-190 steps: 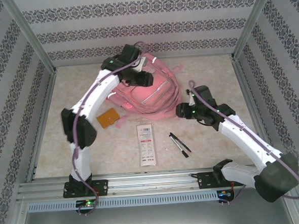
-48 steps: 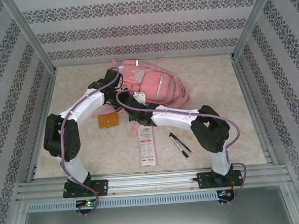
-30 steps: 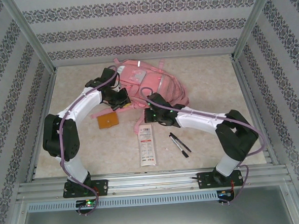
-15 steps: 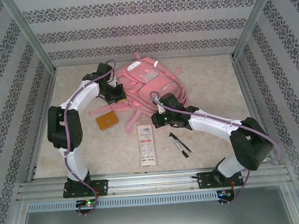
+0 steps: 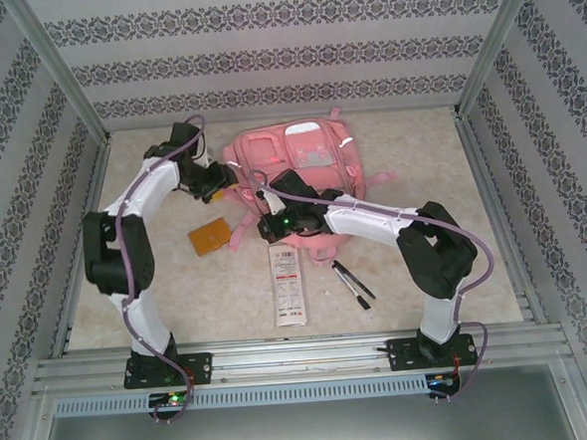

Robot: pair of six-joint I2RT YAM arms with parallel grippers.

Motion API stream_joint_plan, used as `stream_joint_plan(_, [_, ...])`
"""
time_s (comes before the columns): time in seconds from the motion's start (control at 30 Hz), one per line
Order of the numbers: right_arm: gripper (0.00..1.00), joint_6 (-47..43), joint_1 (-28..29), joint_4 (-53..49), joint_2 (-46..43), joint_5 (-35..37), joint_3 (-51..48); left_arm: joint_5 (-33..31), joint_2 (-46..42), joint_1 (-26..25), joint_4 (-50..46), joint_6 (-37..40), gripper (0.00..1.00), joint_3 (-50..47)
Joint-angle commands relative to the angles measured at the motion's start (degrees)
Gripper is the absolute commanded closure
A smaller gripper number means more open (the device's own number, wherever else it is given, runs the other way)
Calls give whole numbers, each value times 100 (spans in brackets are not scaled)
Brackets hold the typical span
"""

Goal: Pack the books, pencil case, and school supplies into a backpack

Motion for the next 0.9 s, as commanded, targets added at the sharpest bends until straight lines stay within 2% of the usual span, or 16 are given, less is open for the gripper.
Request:
stream_joint_plan(0.0, [100,0,127,308,38,-333,313,144,-286,-147,595,-646,50,-597])
stream_joint_plan(0.3, [100,263,183,533,101,-464,239,67,-212,-633,1799,-1515,51,-1200])
stream_joint_plan(0.33, [100,318,183,578,100,-479,219,94,-188,-677,1996,-1637,53,-1332])
stream_joint_plan(0.37, [100,385,183,609,100,-484,199,155,-157,-703,2211,-1763,60,-1455])
stream_joint_plan(0.43, [100,568,157,567,93,-468,189,154,-79,-716,2354,-1850,81,-1546])
stream_joint_plan(0.47, [100,694,119,484,73,-453,189,49,-57,-706,2276,-1757,93,-1510])
stream_joint_plan(0.5, [100,824,71,361,31,-449,177,-120,-43,-700,2082,-1591,100,-1395])
stream_joint_plan(0.6, [100,1309,-217,-86,-211,-682,-9,-377,46,-616,1508,-1068,100,-956])
stream_joint_plan(0.7, [100,1674,-637,-761,-435,-1480,-271,-395,186,-500,1170,-581,100,-546])
stream_joint_plan(0.8, [100,1624,-1034,-1643,-619,-2150,-509,-383,357,-445,871,-69,100,-163])
stream_joint_plan(0.87, [100,1337,-1213,-2144,-778,-2289,-627,-333,446,-430,763,265,100,35])
